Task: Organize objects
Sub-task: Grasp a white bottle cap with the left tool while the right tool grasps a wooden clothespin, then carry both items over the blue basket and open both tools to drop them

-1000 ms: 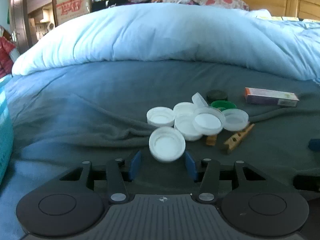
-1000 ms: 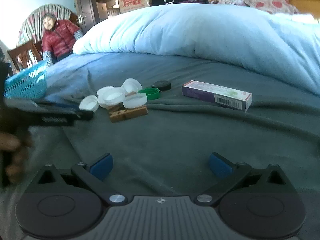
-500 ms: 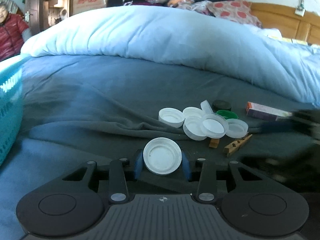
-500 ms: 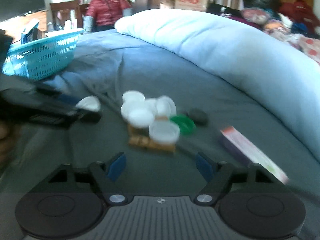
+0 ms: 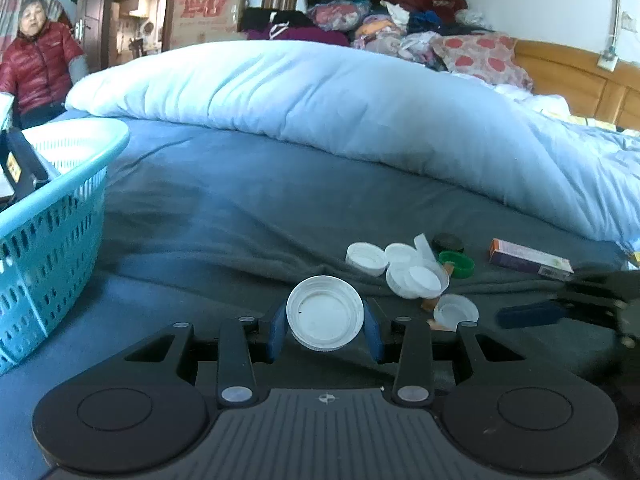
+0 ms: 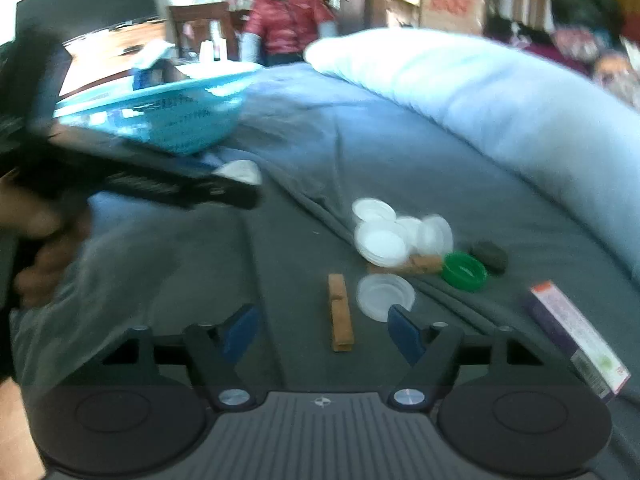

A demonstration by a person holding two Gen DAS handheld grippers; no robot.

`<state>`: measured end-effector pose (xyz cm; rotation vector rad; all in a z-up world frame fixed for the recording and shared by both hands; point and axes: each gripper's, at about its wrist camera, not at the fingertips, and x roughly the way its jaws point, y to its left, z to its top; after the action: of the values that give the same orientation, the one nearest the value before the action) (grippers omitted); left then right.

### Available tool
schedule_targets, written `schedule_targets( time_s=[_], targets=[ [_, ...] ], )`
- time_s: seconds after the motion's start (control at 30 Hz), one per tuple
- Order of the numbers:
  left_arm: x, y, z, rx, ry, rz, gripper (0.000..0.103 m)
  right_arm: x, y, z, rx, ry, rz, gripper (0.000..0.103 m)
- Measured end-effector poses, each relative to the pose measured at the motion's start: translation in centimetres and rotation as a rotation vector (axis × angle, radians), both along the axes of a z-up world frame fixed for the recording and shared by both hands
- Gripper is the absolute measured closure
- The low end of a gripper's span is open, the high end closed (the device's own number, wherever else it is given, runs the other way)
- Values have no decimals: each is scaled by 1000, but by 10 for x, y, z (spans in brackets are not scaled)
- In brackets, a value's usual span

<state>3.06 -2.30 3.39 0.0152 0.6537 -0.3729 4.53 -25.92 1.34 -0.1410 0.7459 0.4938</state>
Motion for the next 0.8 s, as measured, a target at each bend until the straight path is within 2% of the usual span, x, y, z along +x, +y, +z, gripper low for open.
schedule_targets(
  time_s=[0.07,0.23,0.27,0.3,0.37,0.5,0.63,0.73,0.8],
  targets=[
    [-2,3,0,-2,4,6,62,9,2,-8,-8,29,-14,63],
    [-7,4,3,13,-9,0,62,11,5,-20,-7,-2,-62,68],
    [-8,4,5,19,-12,-1,63,11,5,-21,-13,-13,-78,80],
    [-9,3,8,23,-16,-1,63,9,4,-20,-8,-16,-93,88],
    [-12,4,17,27,-31,-13,63,3,1,-13,16,-28,-120,88],
    [-22,8,48,46,-105,-5,63,-16,4,28,39,-123,-122,88],
    [-28,30,96,43,-186,45,63,-10,25,87,65,-240,-74,88],
    [-24,66,138,61,-265,137,63,9,47,139,111,-322,-37,87],
    [-16,97,164,80,-303,231,63,25,66,171,151,-364,-13,87]
  ],
)
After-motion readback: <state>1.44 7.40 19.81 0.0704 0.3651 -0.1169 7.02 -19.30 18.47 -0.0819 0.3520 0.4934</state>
